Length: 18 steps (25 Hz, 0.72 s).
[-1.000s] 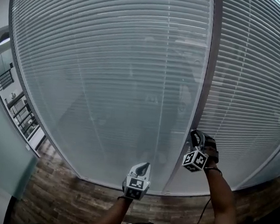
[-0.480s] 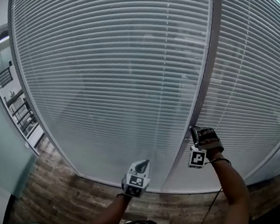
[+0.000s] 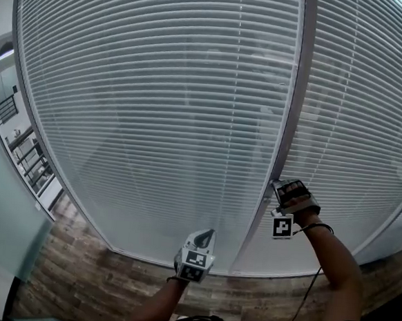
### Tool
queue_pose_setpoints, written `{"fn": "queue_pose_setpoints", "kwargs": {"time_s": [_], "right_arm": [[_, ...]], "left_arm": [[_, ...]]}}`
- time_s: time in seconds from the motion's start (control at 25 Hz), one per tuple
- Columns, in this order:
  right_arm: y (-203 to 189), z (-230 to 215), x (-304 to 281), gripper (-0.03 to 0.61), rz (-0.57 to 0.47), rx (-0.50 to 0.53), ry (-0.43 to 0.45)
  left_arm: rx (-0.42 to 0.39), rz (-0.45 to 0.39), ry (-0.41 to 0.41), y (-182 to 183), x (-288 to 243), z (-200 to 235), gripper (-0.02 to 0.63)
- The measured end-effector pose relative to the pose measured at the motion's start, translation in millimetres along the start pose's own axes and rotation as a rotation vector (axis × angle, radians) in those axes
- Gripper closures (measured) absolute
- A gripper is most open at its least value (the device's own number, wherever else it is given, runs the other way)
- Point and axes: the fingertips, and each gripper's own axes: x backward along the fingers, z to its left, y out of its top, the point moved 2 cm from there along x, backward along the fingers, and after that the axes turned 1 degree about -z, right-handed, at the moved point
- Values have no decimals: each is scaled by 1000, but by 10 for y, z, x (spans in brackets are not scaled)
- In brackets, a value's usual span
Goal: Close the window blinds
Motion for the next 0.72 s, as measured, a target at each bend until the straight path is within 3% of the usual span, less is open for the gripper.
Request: {"fn": "queue_pose_setpoints", "kwargs": {"time_s": [0.16, 0.24, 0.52, 0.72], "right_arm": [[-123, -59, 58, 459, 34, -52, -22], [-231, -83, 132, 459, 72, -155, -52], [-135, -144, 593, 459, -10, -917, -151], [-56, 79, 841, 460, -55, -1383, -168]], "left_arm": [[61, 19, -7, 91, 73, -38, 612], [85, 19, -9, 136, 106, -37, 612], [71, -38, 39, 184, 40, 66, 612], [92, -70, 61, 273, 62, -4, 612]]}}
